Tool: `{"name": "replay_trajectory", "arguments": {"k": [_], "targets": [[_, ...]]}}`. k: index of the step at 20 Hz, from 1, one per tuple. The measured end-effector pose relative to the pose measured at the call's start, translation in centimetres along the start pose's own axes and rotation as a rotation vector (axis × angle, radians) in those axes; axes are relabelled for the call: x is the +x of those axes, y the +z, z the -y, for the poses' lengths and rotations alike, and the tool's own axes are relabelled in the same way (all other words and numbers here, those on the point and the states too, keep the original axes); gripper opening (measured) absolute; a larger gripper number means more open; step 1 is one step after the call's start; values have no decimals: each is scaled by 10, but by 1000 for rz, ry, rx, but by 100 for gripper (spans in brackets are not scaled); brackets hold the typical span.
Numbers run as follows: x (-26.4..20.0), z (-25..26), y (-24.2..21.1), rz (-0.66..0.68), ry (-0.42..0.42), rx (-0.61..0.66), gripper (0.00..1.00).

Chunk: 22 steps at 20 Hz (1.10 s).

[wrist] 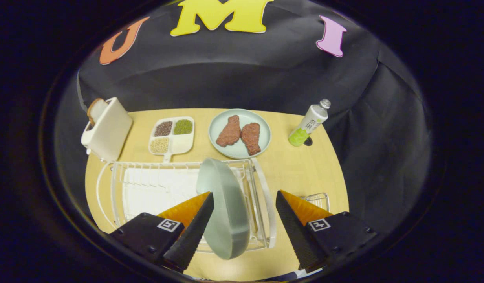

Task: Take the plate from the dish rack, then take the spoon from the basket and place it into the plate.

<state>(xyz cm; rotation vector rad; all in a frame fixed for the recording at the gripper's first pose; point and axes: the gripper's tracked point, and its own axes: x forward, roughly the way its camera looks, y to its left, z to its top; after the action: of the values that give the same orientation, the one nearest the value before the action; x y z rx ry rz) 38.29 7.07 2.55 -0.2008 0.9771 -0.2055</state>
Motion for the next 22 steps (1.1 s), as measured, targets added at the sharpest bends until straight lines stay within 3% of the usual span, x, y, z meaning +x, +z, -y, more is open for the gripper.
{"name": "replay_trajectory", "arguments": {"k": [2, 5, 10, 12, 15, 17, 22], "targets": [[1, 8, -4, -54, -61, -36, 97], [1, 8, 4, -78, -107, -54, 81], [1, -16, -5, -106, -67, -48, 38], [-6, -19, -9, -111, -61, -51, 30], [-21, -20, -8, -83, -112, -65, 24], [-29, -12, -6, -58, -172, -65, 23], [-55, -4, 1, 13, -223, -66, 23]]}}
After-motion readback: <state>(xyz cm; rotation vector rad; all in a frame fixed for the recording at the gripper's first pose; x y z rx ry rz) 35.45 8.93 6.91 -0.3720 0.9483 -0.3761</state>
